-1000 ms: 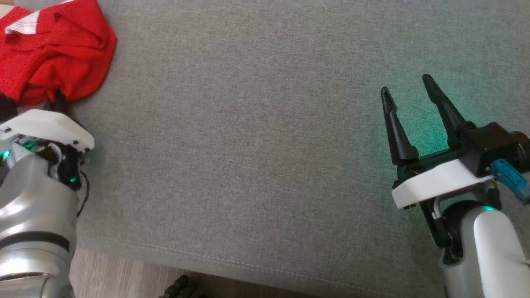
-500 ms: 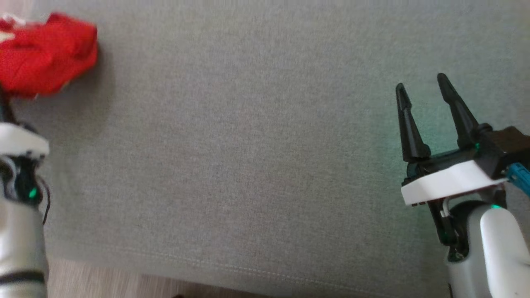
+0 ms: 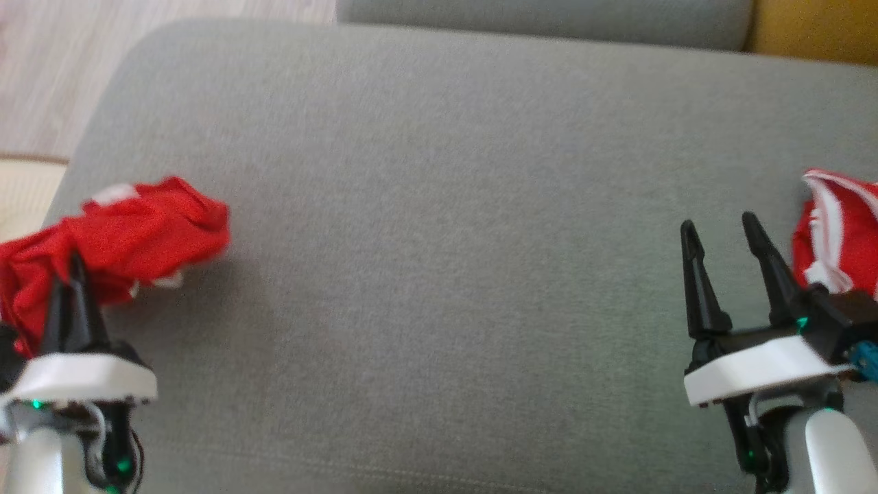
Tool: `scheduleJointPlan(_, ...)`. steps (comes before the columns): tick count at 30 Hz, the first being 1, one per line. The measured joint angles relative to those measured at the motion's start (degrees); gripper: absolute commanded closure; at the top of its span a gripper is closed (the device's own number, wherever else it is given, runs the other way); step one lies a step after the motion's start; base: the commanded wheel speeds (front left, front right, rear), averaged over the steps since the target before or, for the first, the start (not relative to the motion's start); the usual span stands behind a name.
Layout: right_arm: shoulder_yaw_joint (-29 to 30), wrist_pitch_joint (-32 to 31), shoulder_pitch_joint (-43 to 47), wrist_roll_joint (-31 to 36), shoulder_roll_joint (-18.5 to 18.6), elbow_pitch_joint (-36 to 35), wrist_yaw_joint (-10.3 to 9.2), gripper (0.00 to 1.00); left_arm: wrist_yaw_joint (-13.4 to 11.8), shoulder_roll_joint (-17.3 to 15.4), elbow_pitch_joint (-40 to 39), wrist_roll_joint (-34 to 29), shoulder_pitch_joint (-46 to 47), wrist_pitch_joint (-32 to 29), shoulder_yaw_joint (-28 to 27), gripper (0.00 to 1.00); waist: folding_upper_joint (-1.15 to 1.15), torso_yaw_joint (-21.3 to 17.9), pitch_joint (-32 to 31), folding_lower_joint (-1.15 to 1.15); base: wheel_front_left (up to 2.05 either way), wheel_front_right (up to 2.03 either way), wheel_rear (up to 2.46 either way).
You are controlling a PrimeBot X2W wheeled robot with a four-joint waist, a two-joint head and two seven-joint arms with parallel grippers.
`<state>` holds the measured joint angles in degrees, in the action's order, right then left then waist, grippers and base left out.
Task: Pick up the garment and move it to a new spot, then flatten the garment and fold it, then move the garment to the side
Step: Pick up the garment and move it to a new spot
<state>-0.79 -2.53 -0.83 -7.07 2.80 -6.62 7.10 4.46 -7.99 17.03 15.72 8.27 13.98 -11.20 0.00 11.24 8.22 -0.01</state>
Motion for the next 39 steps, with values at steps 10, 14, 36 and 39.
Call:
scheduleJointPlan(10,-0.32,1.61,2.97,-2.58,-0.12,0.75,0.00,0.00,-1.10,3.05,-12.40,-2.04,-8.39,-5.04,7.08,1.00,0.00,-5.73,-4.92,0.00,0.00,0.00,0.00)
scheduleJointPlan(14,-1.86,2.13,2.83,-2.61,-0.12,0.79,0.00,0.00,-0.36,3.34,-13.00,-2.59,-8.01,-5.68,11.11,1.00,0.00,-8.65,-5.25,0.00,0.00,0.00,0.00)
scheduleJointPlan(36,-7.69,12.79,-5.25,-3.68,-0.10,9.11,0.00,0.00,2.66,4.59,5.82,-4.46,10.21,-2.14,29.58,1.00,0.00,-20.65,4.84,0.01,0.00,0.00,0.00)
scheduleJointPlan(39,-7.98,13.86,-6.35,-4.13,-0.10,10.01,0.00,0.00,2.67,4.66,9.31,-4.32,11.45,-1.51,30.98,1.00,0.00,-21.76,5.92,0.01,0.00,0.00,0.00)
